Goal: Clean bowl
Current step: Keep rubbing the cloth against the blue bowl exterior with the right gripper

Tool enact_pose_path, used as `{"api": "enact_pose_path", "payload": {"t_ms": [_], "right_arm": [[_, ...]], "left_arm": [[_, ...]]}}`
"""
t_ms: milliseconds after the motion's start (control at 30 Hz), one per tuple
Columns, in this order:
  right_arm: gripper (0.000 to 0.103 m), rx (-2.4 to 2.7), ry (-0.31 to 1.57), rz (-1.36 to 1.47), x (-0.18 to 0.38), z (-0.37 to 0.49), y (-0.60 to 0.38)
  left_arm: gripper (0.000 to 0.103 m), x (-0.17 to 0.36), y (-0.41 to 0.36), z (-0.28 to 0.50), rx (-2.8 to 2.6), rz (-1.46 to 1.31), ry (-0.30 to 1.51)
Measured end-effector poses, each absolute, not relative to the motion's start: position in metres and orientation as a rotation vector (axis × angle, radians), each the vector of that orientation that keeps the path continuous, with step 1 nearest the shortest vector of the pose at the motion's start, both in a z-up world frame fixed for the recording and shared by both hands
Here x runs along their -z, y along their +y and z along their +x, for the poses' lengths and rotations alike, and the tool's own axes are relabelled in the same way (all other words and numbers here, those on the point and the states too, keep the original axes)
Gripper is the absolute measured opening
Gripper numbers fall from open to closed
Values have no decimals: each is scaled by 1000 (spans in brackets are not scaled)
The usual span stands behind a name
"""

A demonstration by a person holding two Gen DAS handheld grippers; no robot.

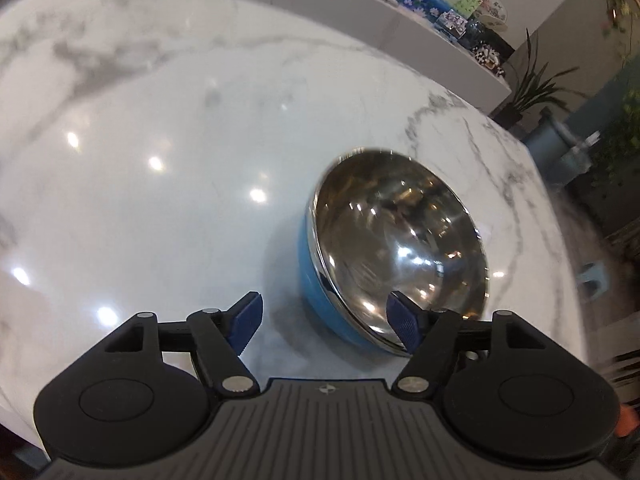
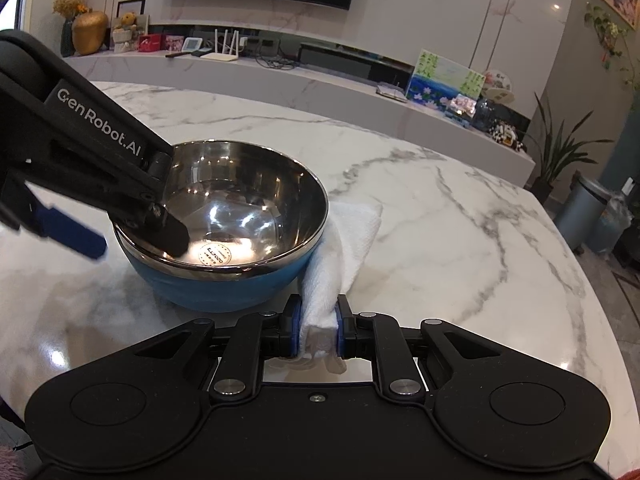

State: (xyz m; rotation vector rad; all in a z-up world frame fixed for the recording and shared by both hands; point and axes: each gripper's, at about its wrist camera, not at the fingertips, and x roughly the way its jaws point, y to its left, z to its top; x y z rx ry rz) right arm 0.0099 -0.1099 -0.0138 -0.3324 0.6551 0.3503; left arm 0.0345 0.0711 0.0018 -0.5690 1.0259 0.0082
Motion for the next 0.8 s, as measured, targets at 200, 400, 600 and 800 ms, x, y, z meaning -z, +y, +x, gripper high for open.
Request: {"api": "enact_pose_path", "payload": {"t_ms": [200,400,600,800], "right_arm": [[14,-355,650,-334,13,9,-109],[14,-341,627,-339,11,9,-109],[14,-323,564,-334,3,5,-113],[14,-347,579,-345,6,5,-111]], "left_arm": [[39,-4,71,38,-26,-541,1016],[32,-5,66,41,-31,-513,1010],[32,-6,64,42,-38,-487,1004],[29,-7,63,47,-53,-454,992]]}}
